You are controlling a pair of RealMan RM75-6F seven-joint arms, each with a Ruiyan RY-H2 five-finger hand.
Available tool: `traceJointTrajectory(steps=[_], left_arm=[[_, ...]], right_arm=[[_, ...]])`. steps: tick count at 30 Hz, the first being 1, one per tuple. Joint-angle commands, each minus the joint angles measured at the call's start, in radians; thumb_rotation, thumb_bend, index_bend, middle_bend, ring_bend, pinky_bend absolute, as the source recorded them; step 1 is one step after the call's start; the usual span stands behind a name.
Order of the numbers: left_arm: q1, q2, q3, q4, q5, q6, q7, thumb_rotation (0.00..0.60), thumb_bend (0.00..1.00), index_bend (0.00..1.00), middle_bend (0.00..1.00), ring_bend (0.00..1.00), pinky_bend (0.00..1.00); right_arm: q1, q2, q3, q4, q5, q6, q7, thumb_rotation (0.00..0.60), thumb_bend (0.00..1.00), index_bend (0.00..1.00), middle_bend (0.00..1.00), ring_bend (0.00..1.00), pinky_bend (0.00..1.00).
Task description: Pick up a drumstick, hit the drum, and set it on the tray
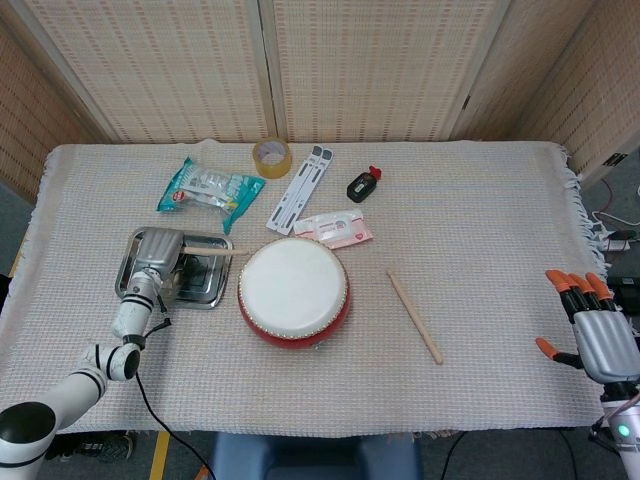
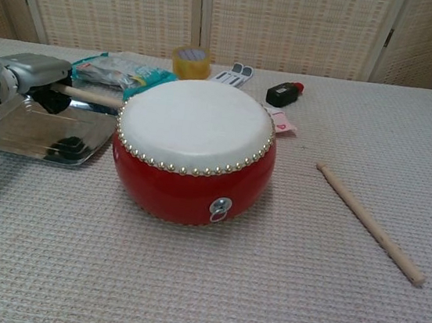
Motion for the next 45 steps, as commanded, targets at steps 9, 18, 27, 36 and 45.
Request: traceJointTrajectory(steps=[9, 18, 27, 36, 45], left_arm=[[0.021, 0.058, -0.017, -0.110, -0.052, -0.026, 0.080, 0.600, 0.40, 0.13, 0.13, 0.06, 0.21], [0.024, 0.060, -0.031, -0.112, -0.082, -0.027, 0.105, 0.600, 0.26, 0.00, 0.00, 0.00, 0.09], [0.045, 0.103, -0.052, -0.173, -0.092, 0.010, 0.089, 0.600, 0.25, 0.00, 0.00, 0.00, 0.07], [0.116, 0.199, -0.080, -0.332, -0.080, 0.117, -0.001, 0.600, 0.29, 0.00, 0.01, 0.00, 0.07], [0.336, 0.384, -0.049, -0.714, -0.055, 0.420, -0.004, 0.600, 0.31, 0.10, 0.06, 0.00, 0.08]], right_arm=[[-0.002, 0.001, -0.001, -0.004, 0.000, 0.003, -0.004, 0.600, 0.18, 0.00, 0.08, 0.00, 0.00], [-0.003, 0.002, 0.001, -0.008, 0.001, 0.005, -0.009, 0.600, 0.18, 0.00, 0.08, 0.00, 0.00], [-0.004, 0.008, 0.002, -0.015, -0.002, 0.009, -0.012, 0.600, 0.18, 0.00, 0.08, 0.00, 0.00], [-0.010, 0.019, 0.003, -0.018, 0.002, 0.012, 0.029, 0.600, 0.18, 0.00, 0.08, 0.00, 0.00], [0.005, 0.015, 0.015, 0.041, 0.034, -0.033, 0.126, 0.600, 0.18, 0.00, 0.08, 0.00, 0.00]])
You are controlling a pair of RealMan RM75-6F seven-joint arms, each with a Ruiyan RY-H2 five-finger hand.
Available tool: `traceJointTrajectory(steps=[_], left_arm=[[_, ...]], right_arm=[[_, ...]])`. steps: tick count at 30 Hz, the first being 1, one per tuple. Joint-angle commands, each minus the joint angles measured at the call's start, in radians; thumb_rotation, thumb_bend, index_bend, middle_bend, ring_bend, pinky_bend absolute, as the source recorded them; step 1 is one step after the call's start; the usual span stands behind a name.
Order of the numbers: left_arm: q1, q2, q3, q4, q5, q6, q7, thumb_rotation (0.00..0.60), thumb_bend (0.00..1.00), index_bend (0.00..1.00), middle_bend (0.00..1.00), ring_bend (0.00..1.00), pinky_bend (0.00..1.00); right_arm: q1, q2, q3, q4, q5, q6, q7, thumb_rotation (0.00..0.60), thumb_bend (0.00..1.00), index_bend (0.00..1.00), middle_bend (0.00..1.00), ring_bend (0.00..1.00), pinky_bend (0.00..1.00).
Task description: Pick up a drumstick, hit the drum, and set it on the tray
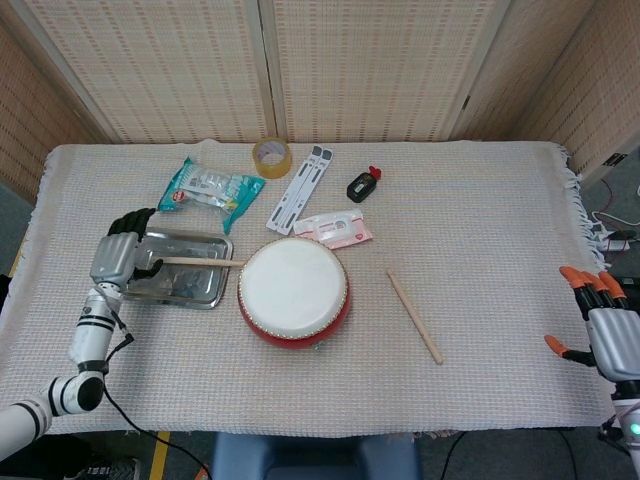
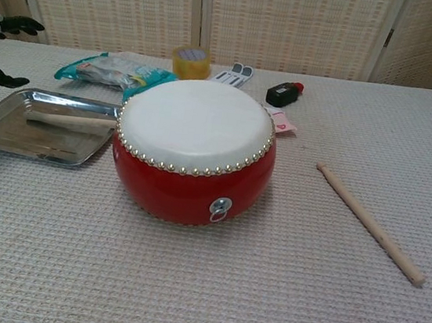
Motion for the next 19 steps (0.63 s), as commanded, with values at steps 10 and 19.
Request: traceJointTrajectory(steps=[10, 19], left_arm=[[0.293, 0.126, 0.157, -0.348, 0.148, 0.425, 0.123, 0.600, 0.31, 0.11, 0.07, 0.00, 0.08], [0.363, 0.151, 0.206, -0.431, 0.212, 0.507, 0.195, 0.600, 0.30, 0.11, 0.07, 0.00, 0.08]], right_arm=[[0.020, -0.058, -0.011, 0.086, -0.060, -0.001, 0.084, 0.600, 0.18, 0.02, 0.08, 0.00, 0.00], [-0.010, -0.085, -0.022, 0.049, -0.070, 0.057, -0.010, 0.600, 0.18, 0.02, 0.08, 0.00, 0.00]])
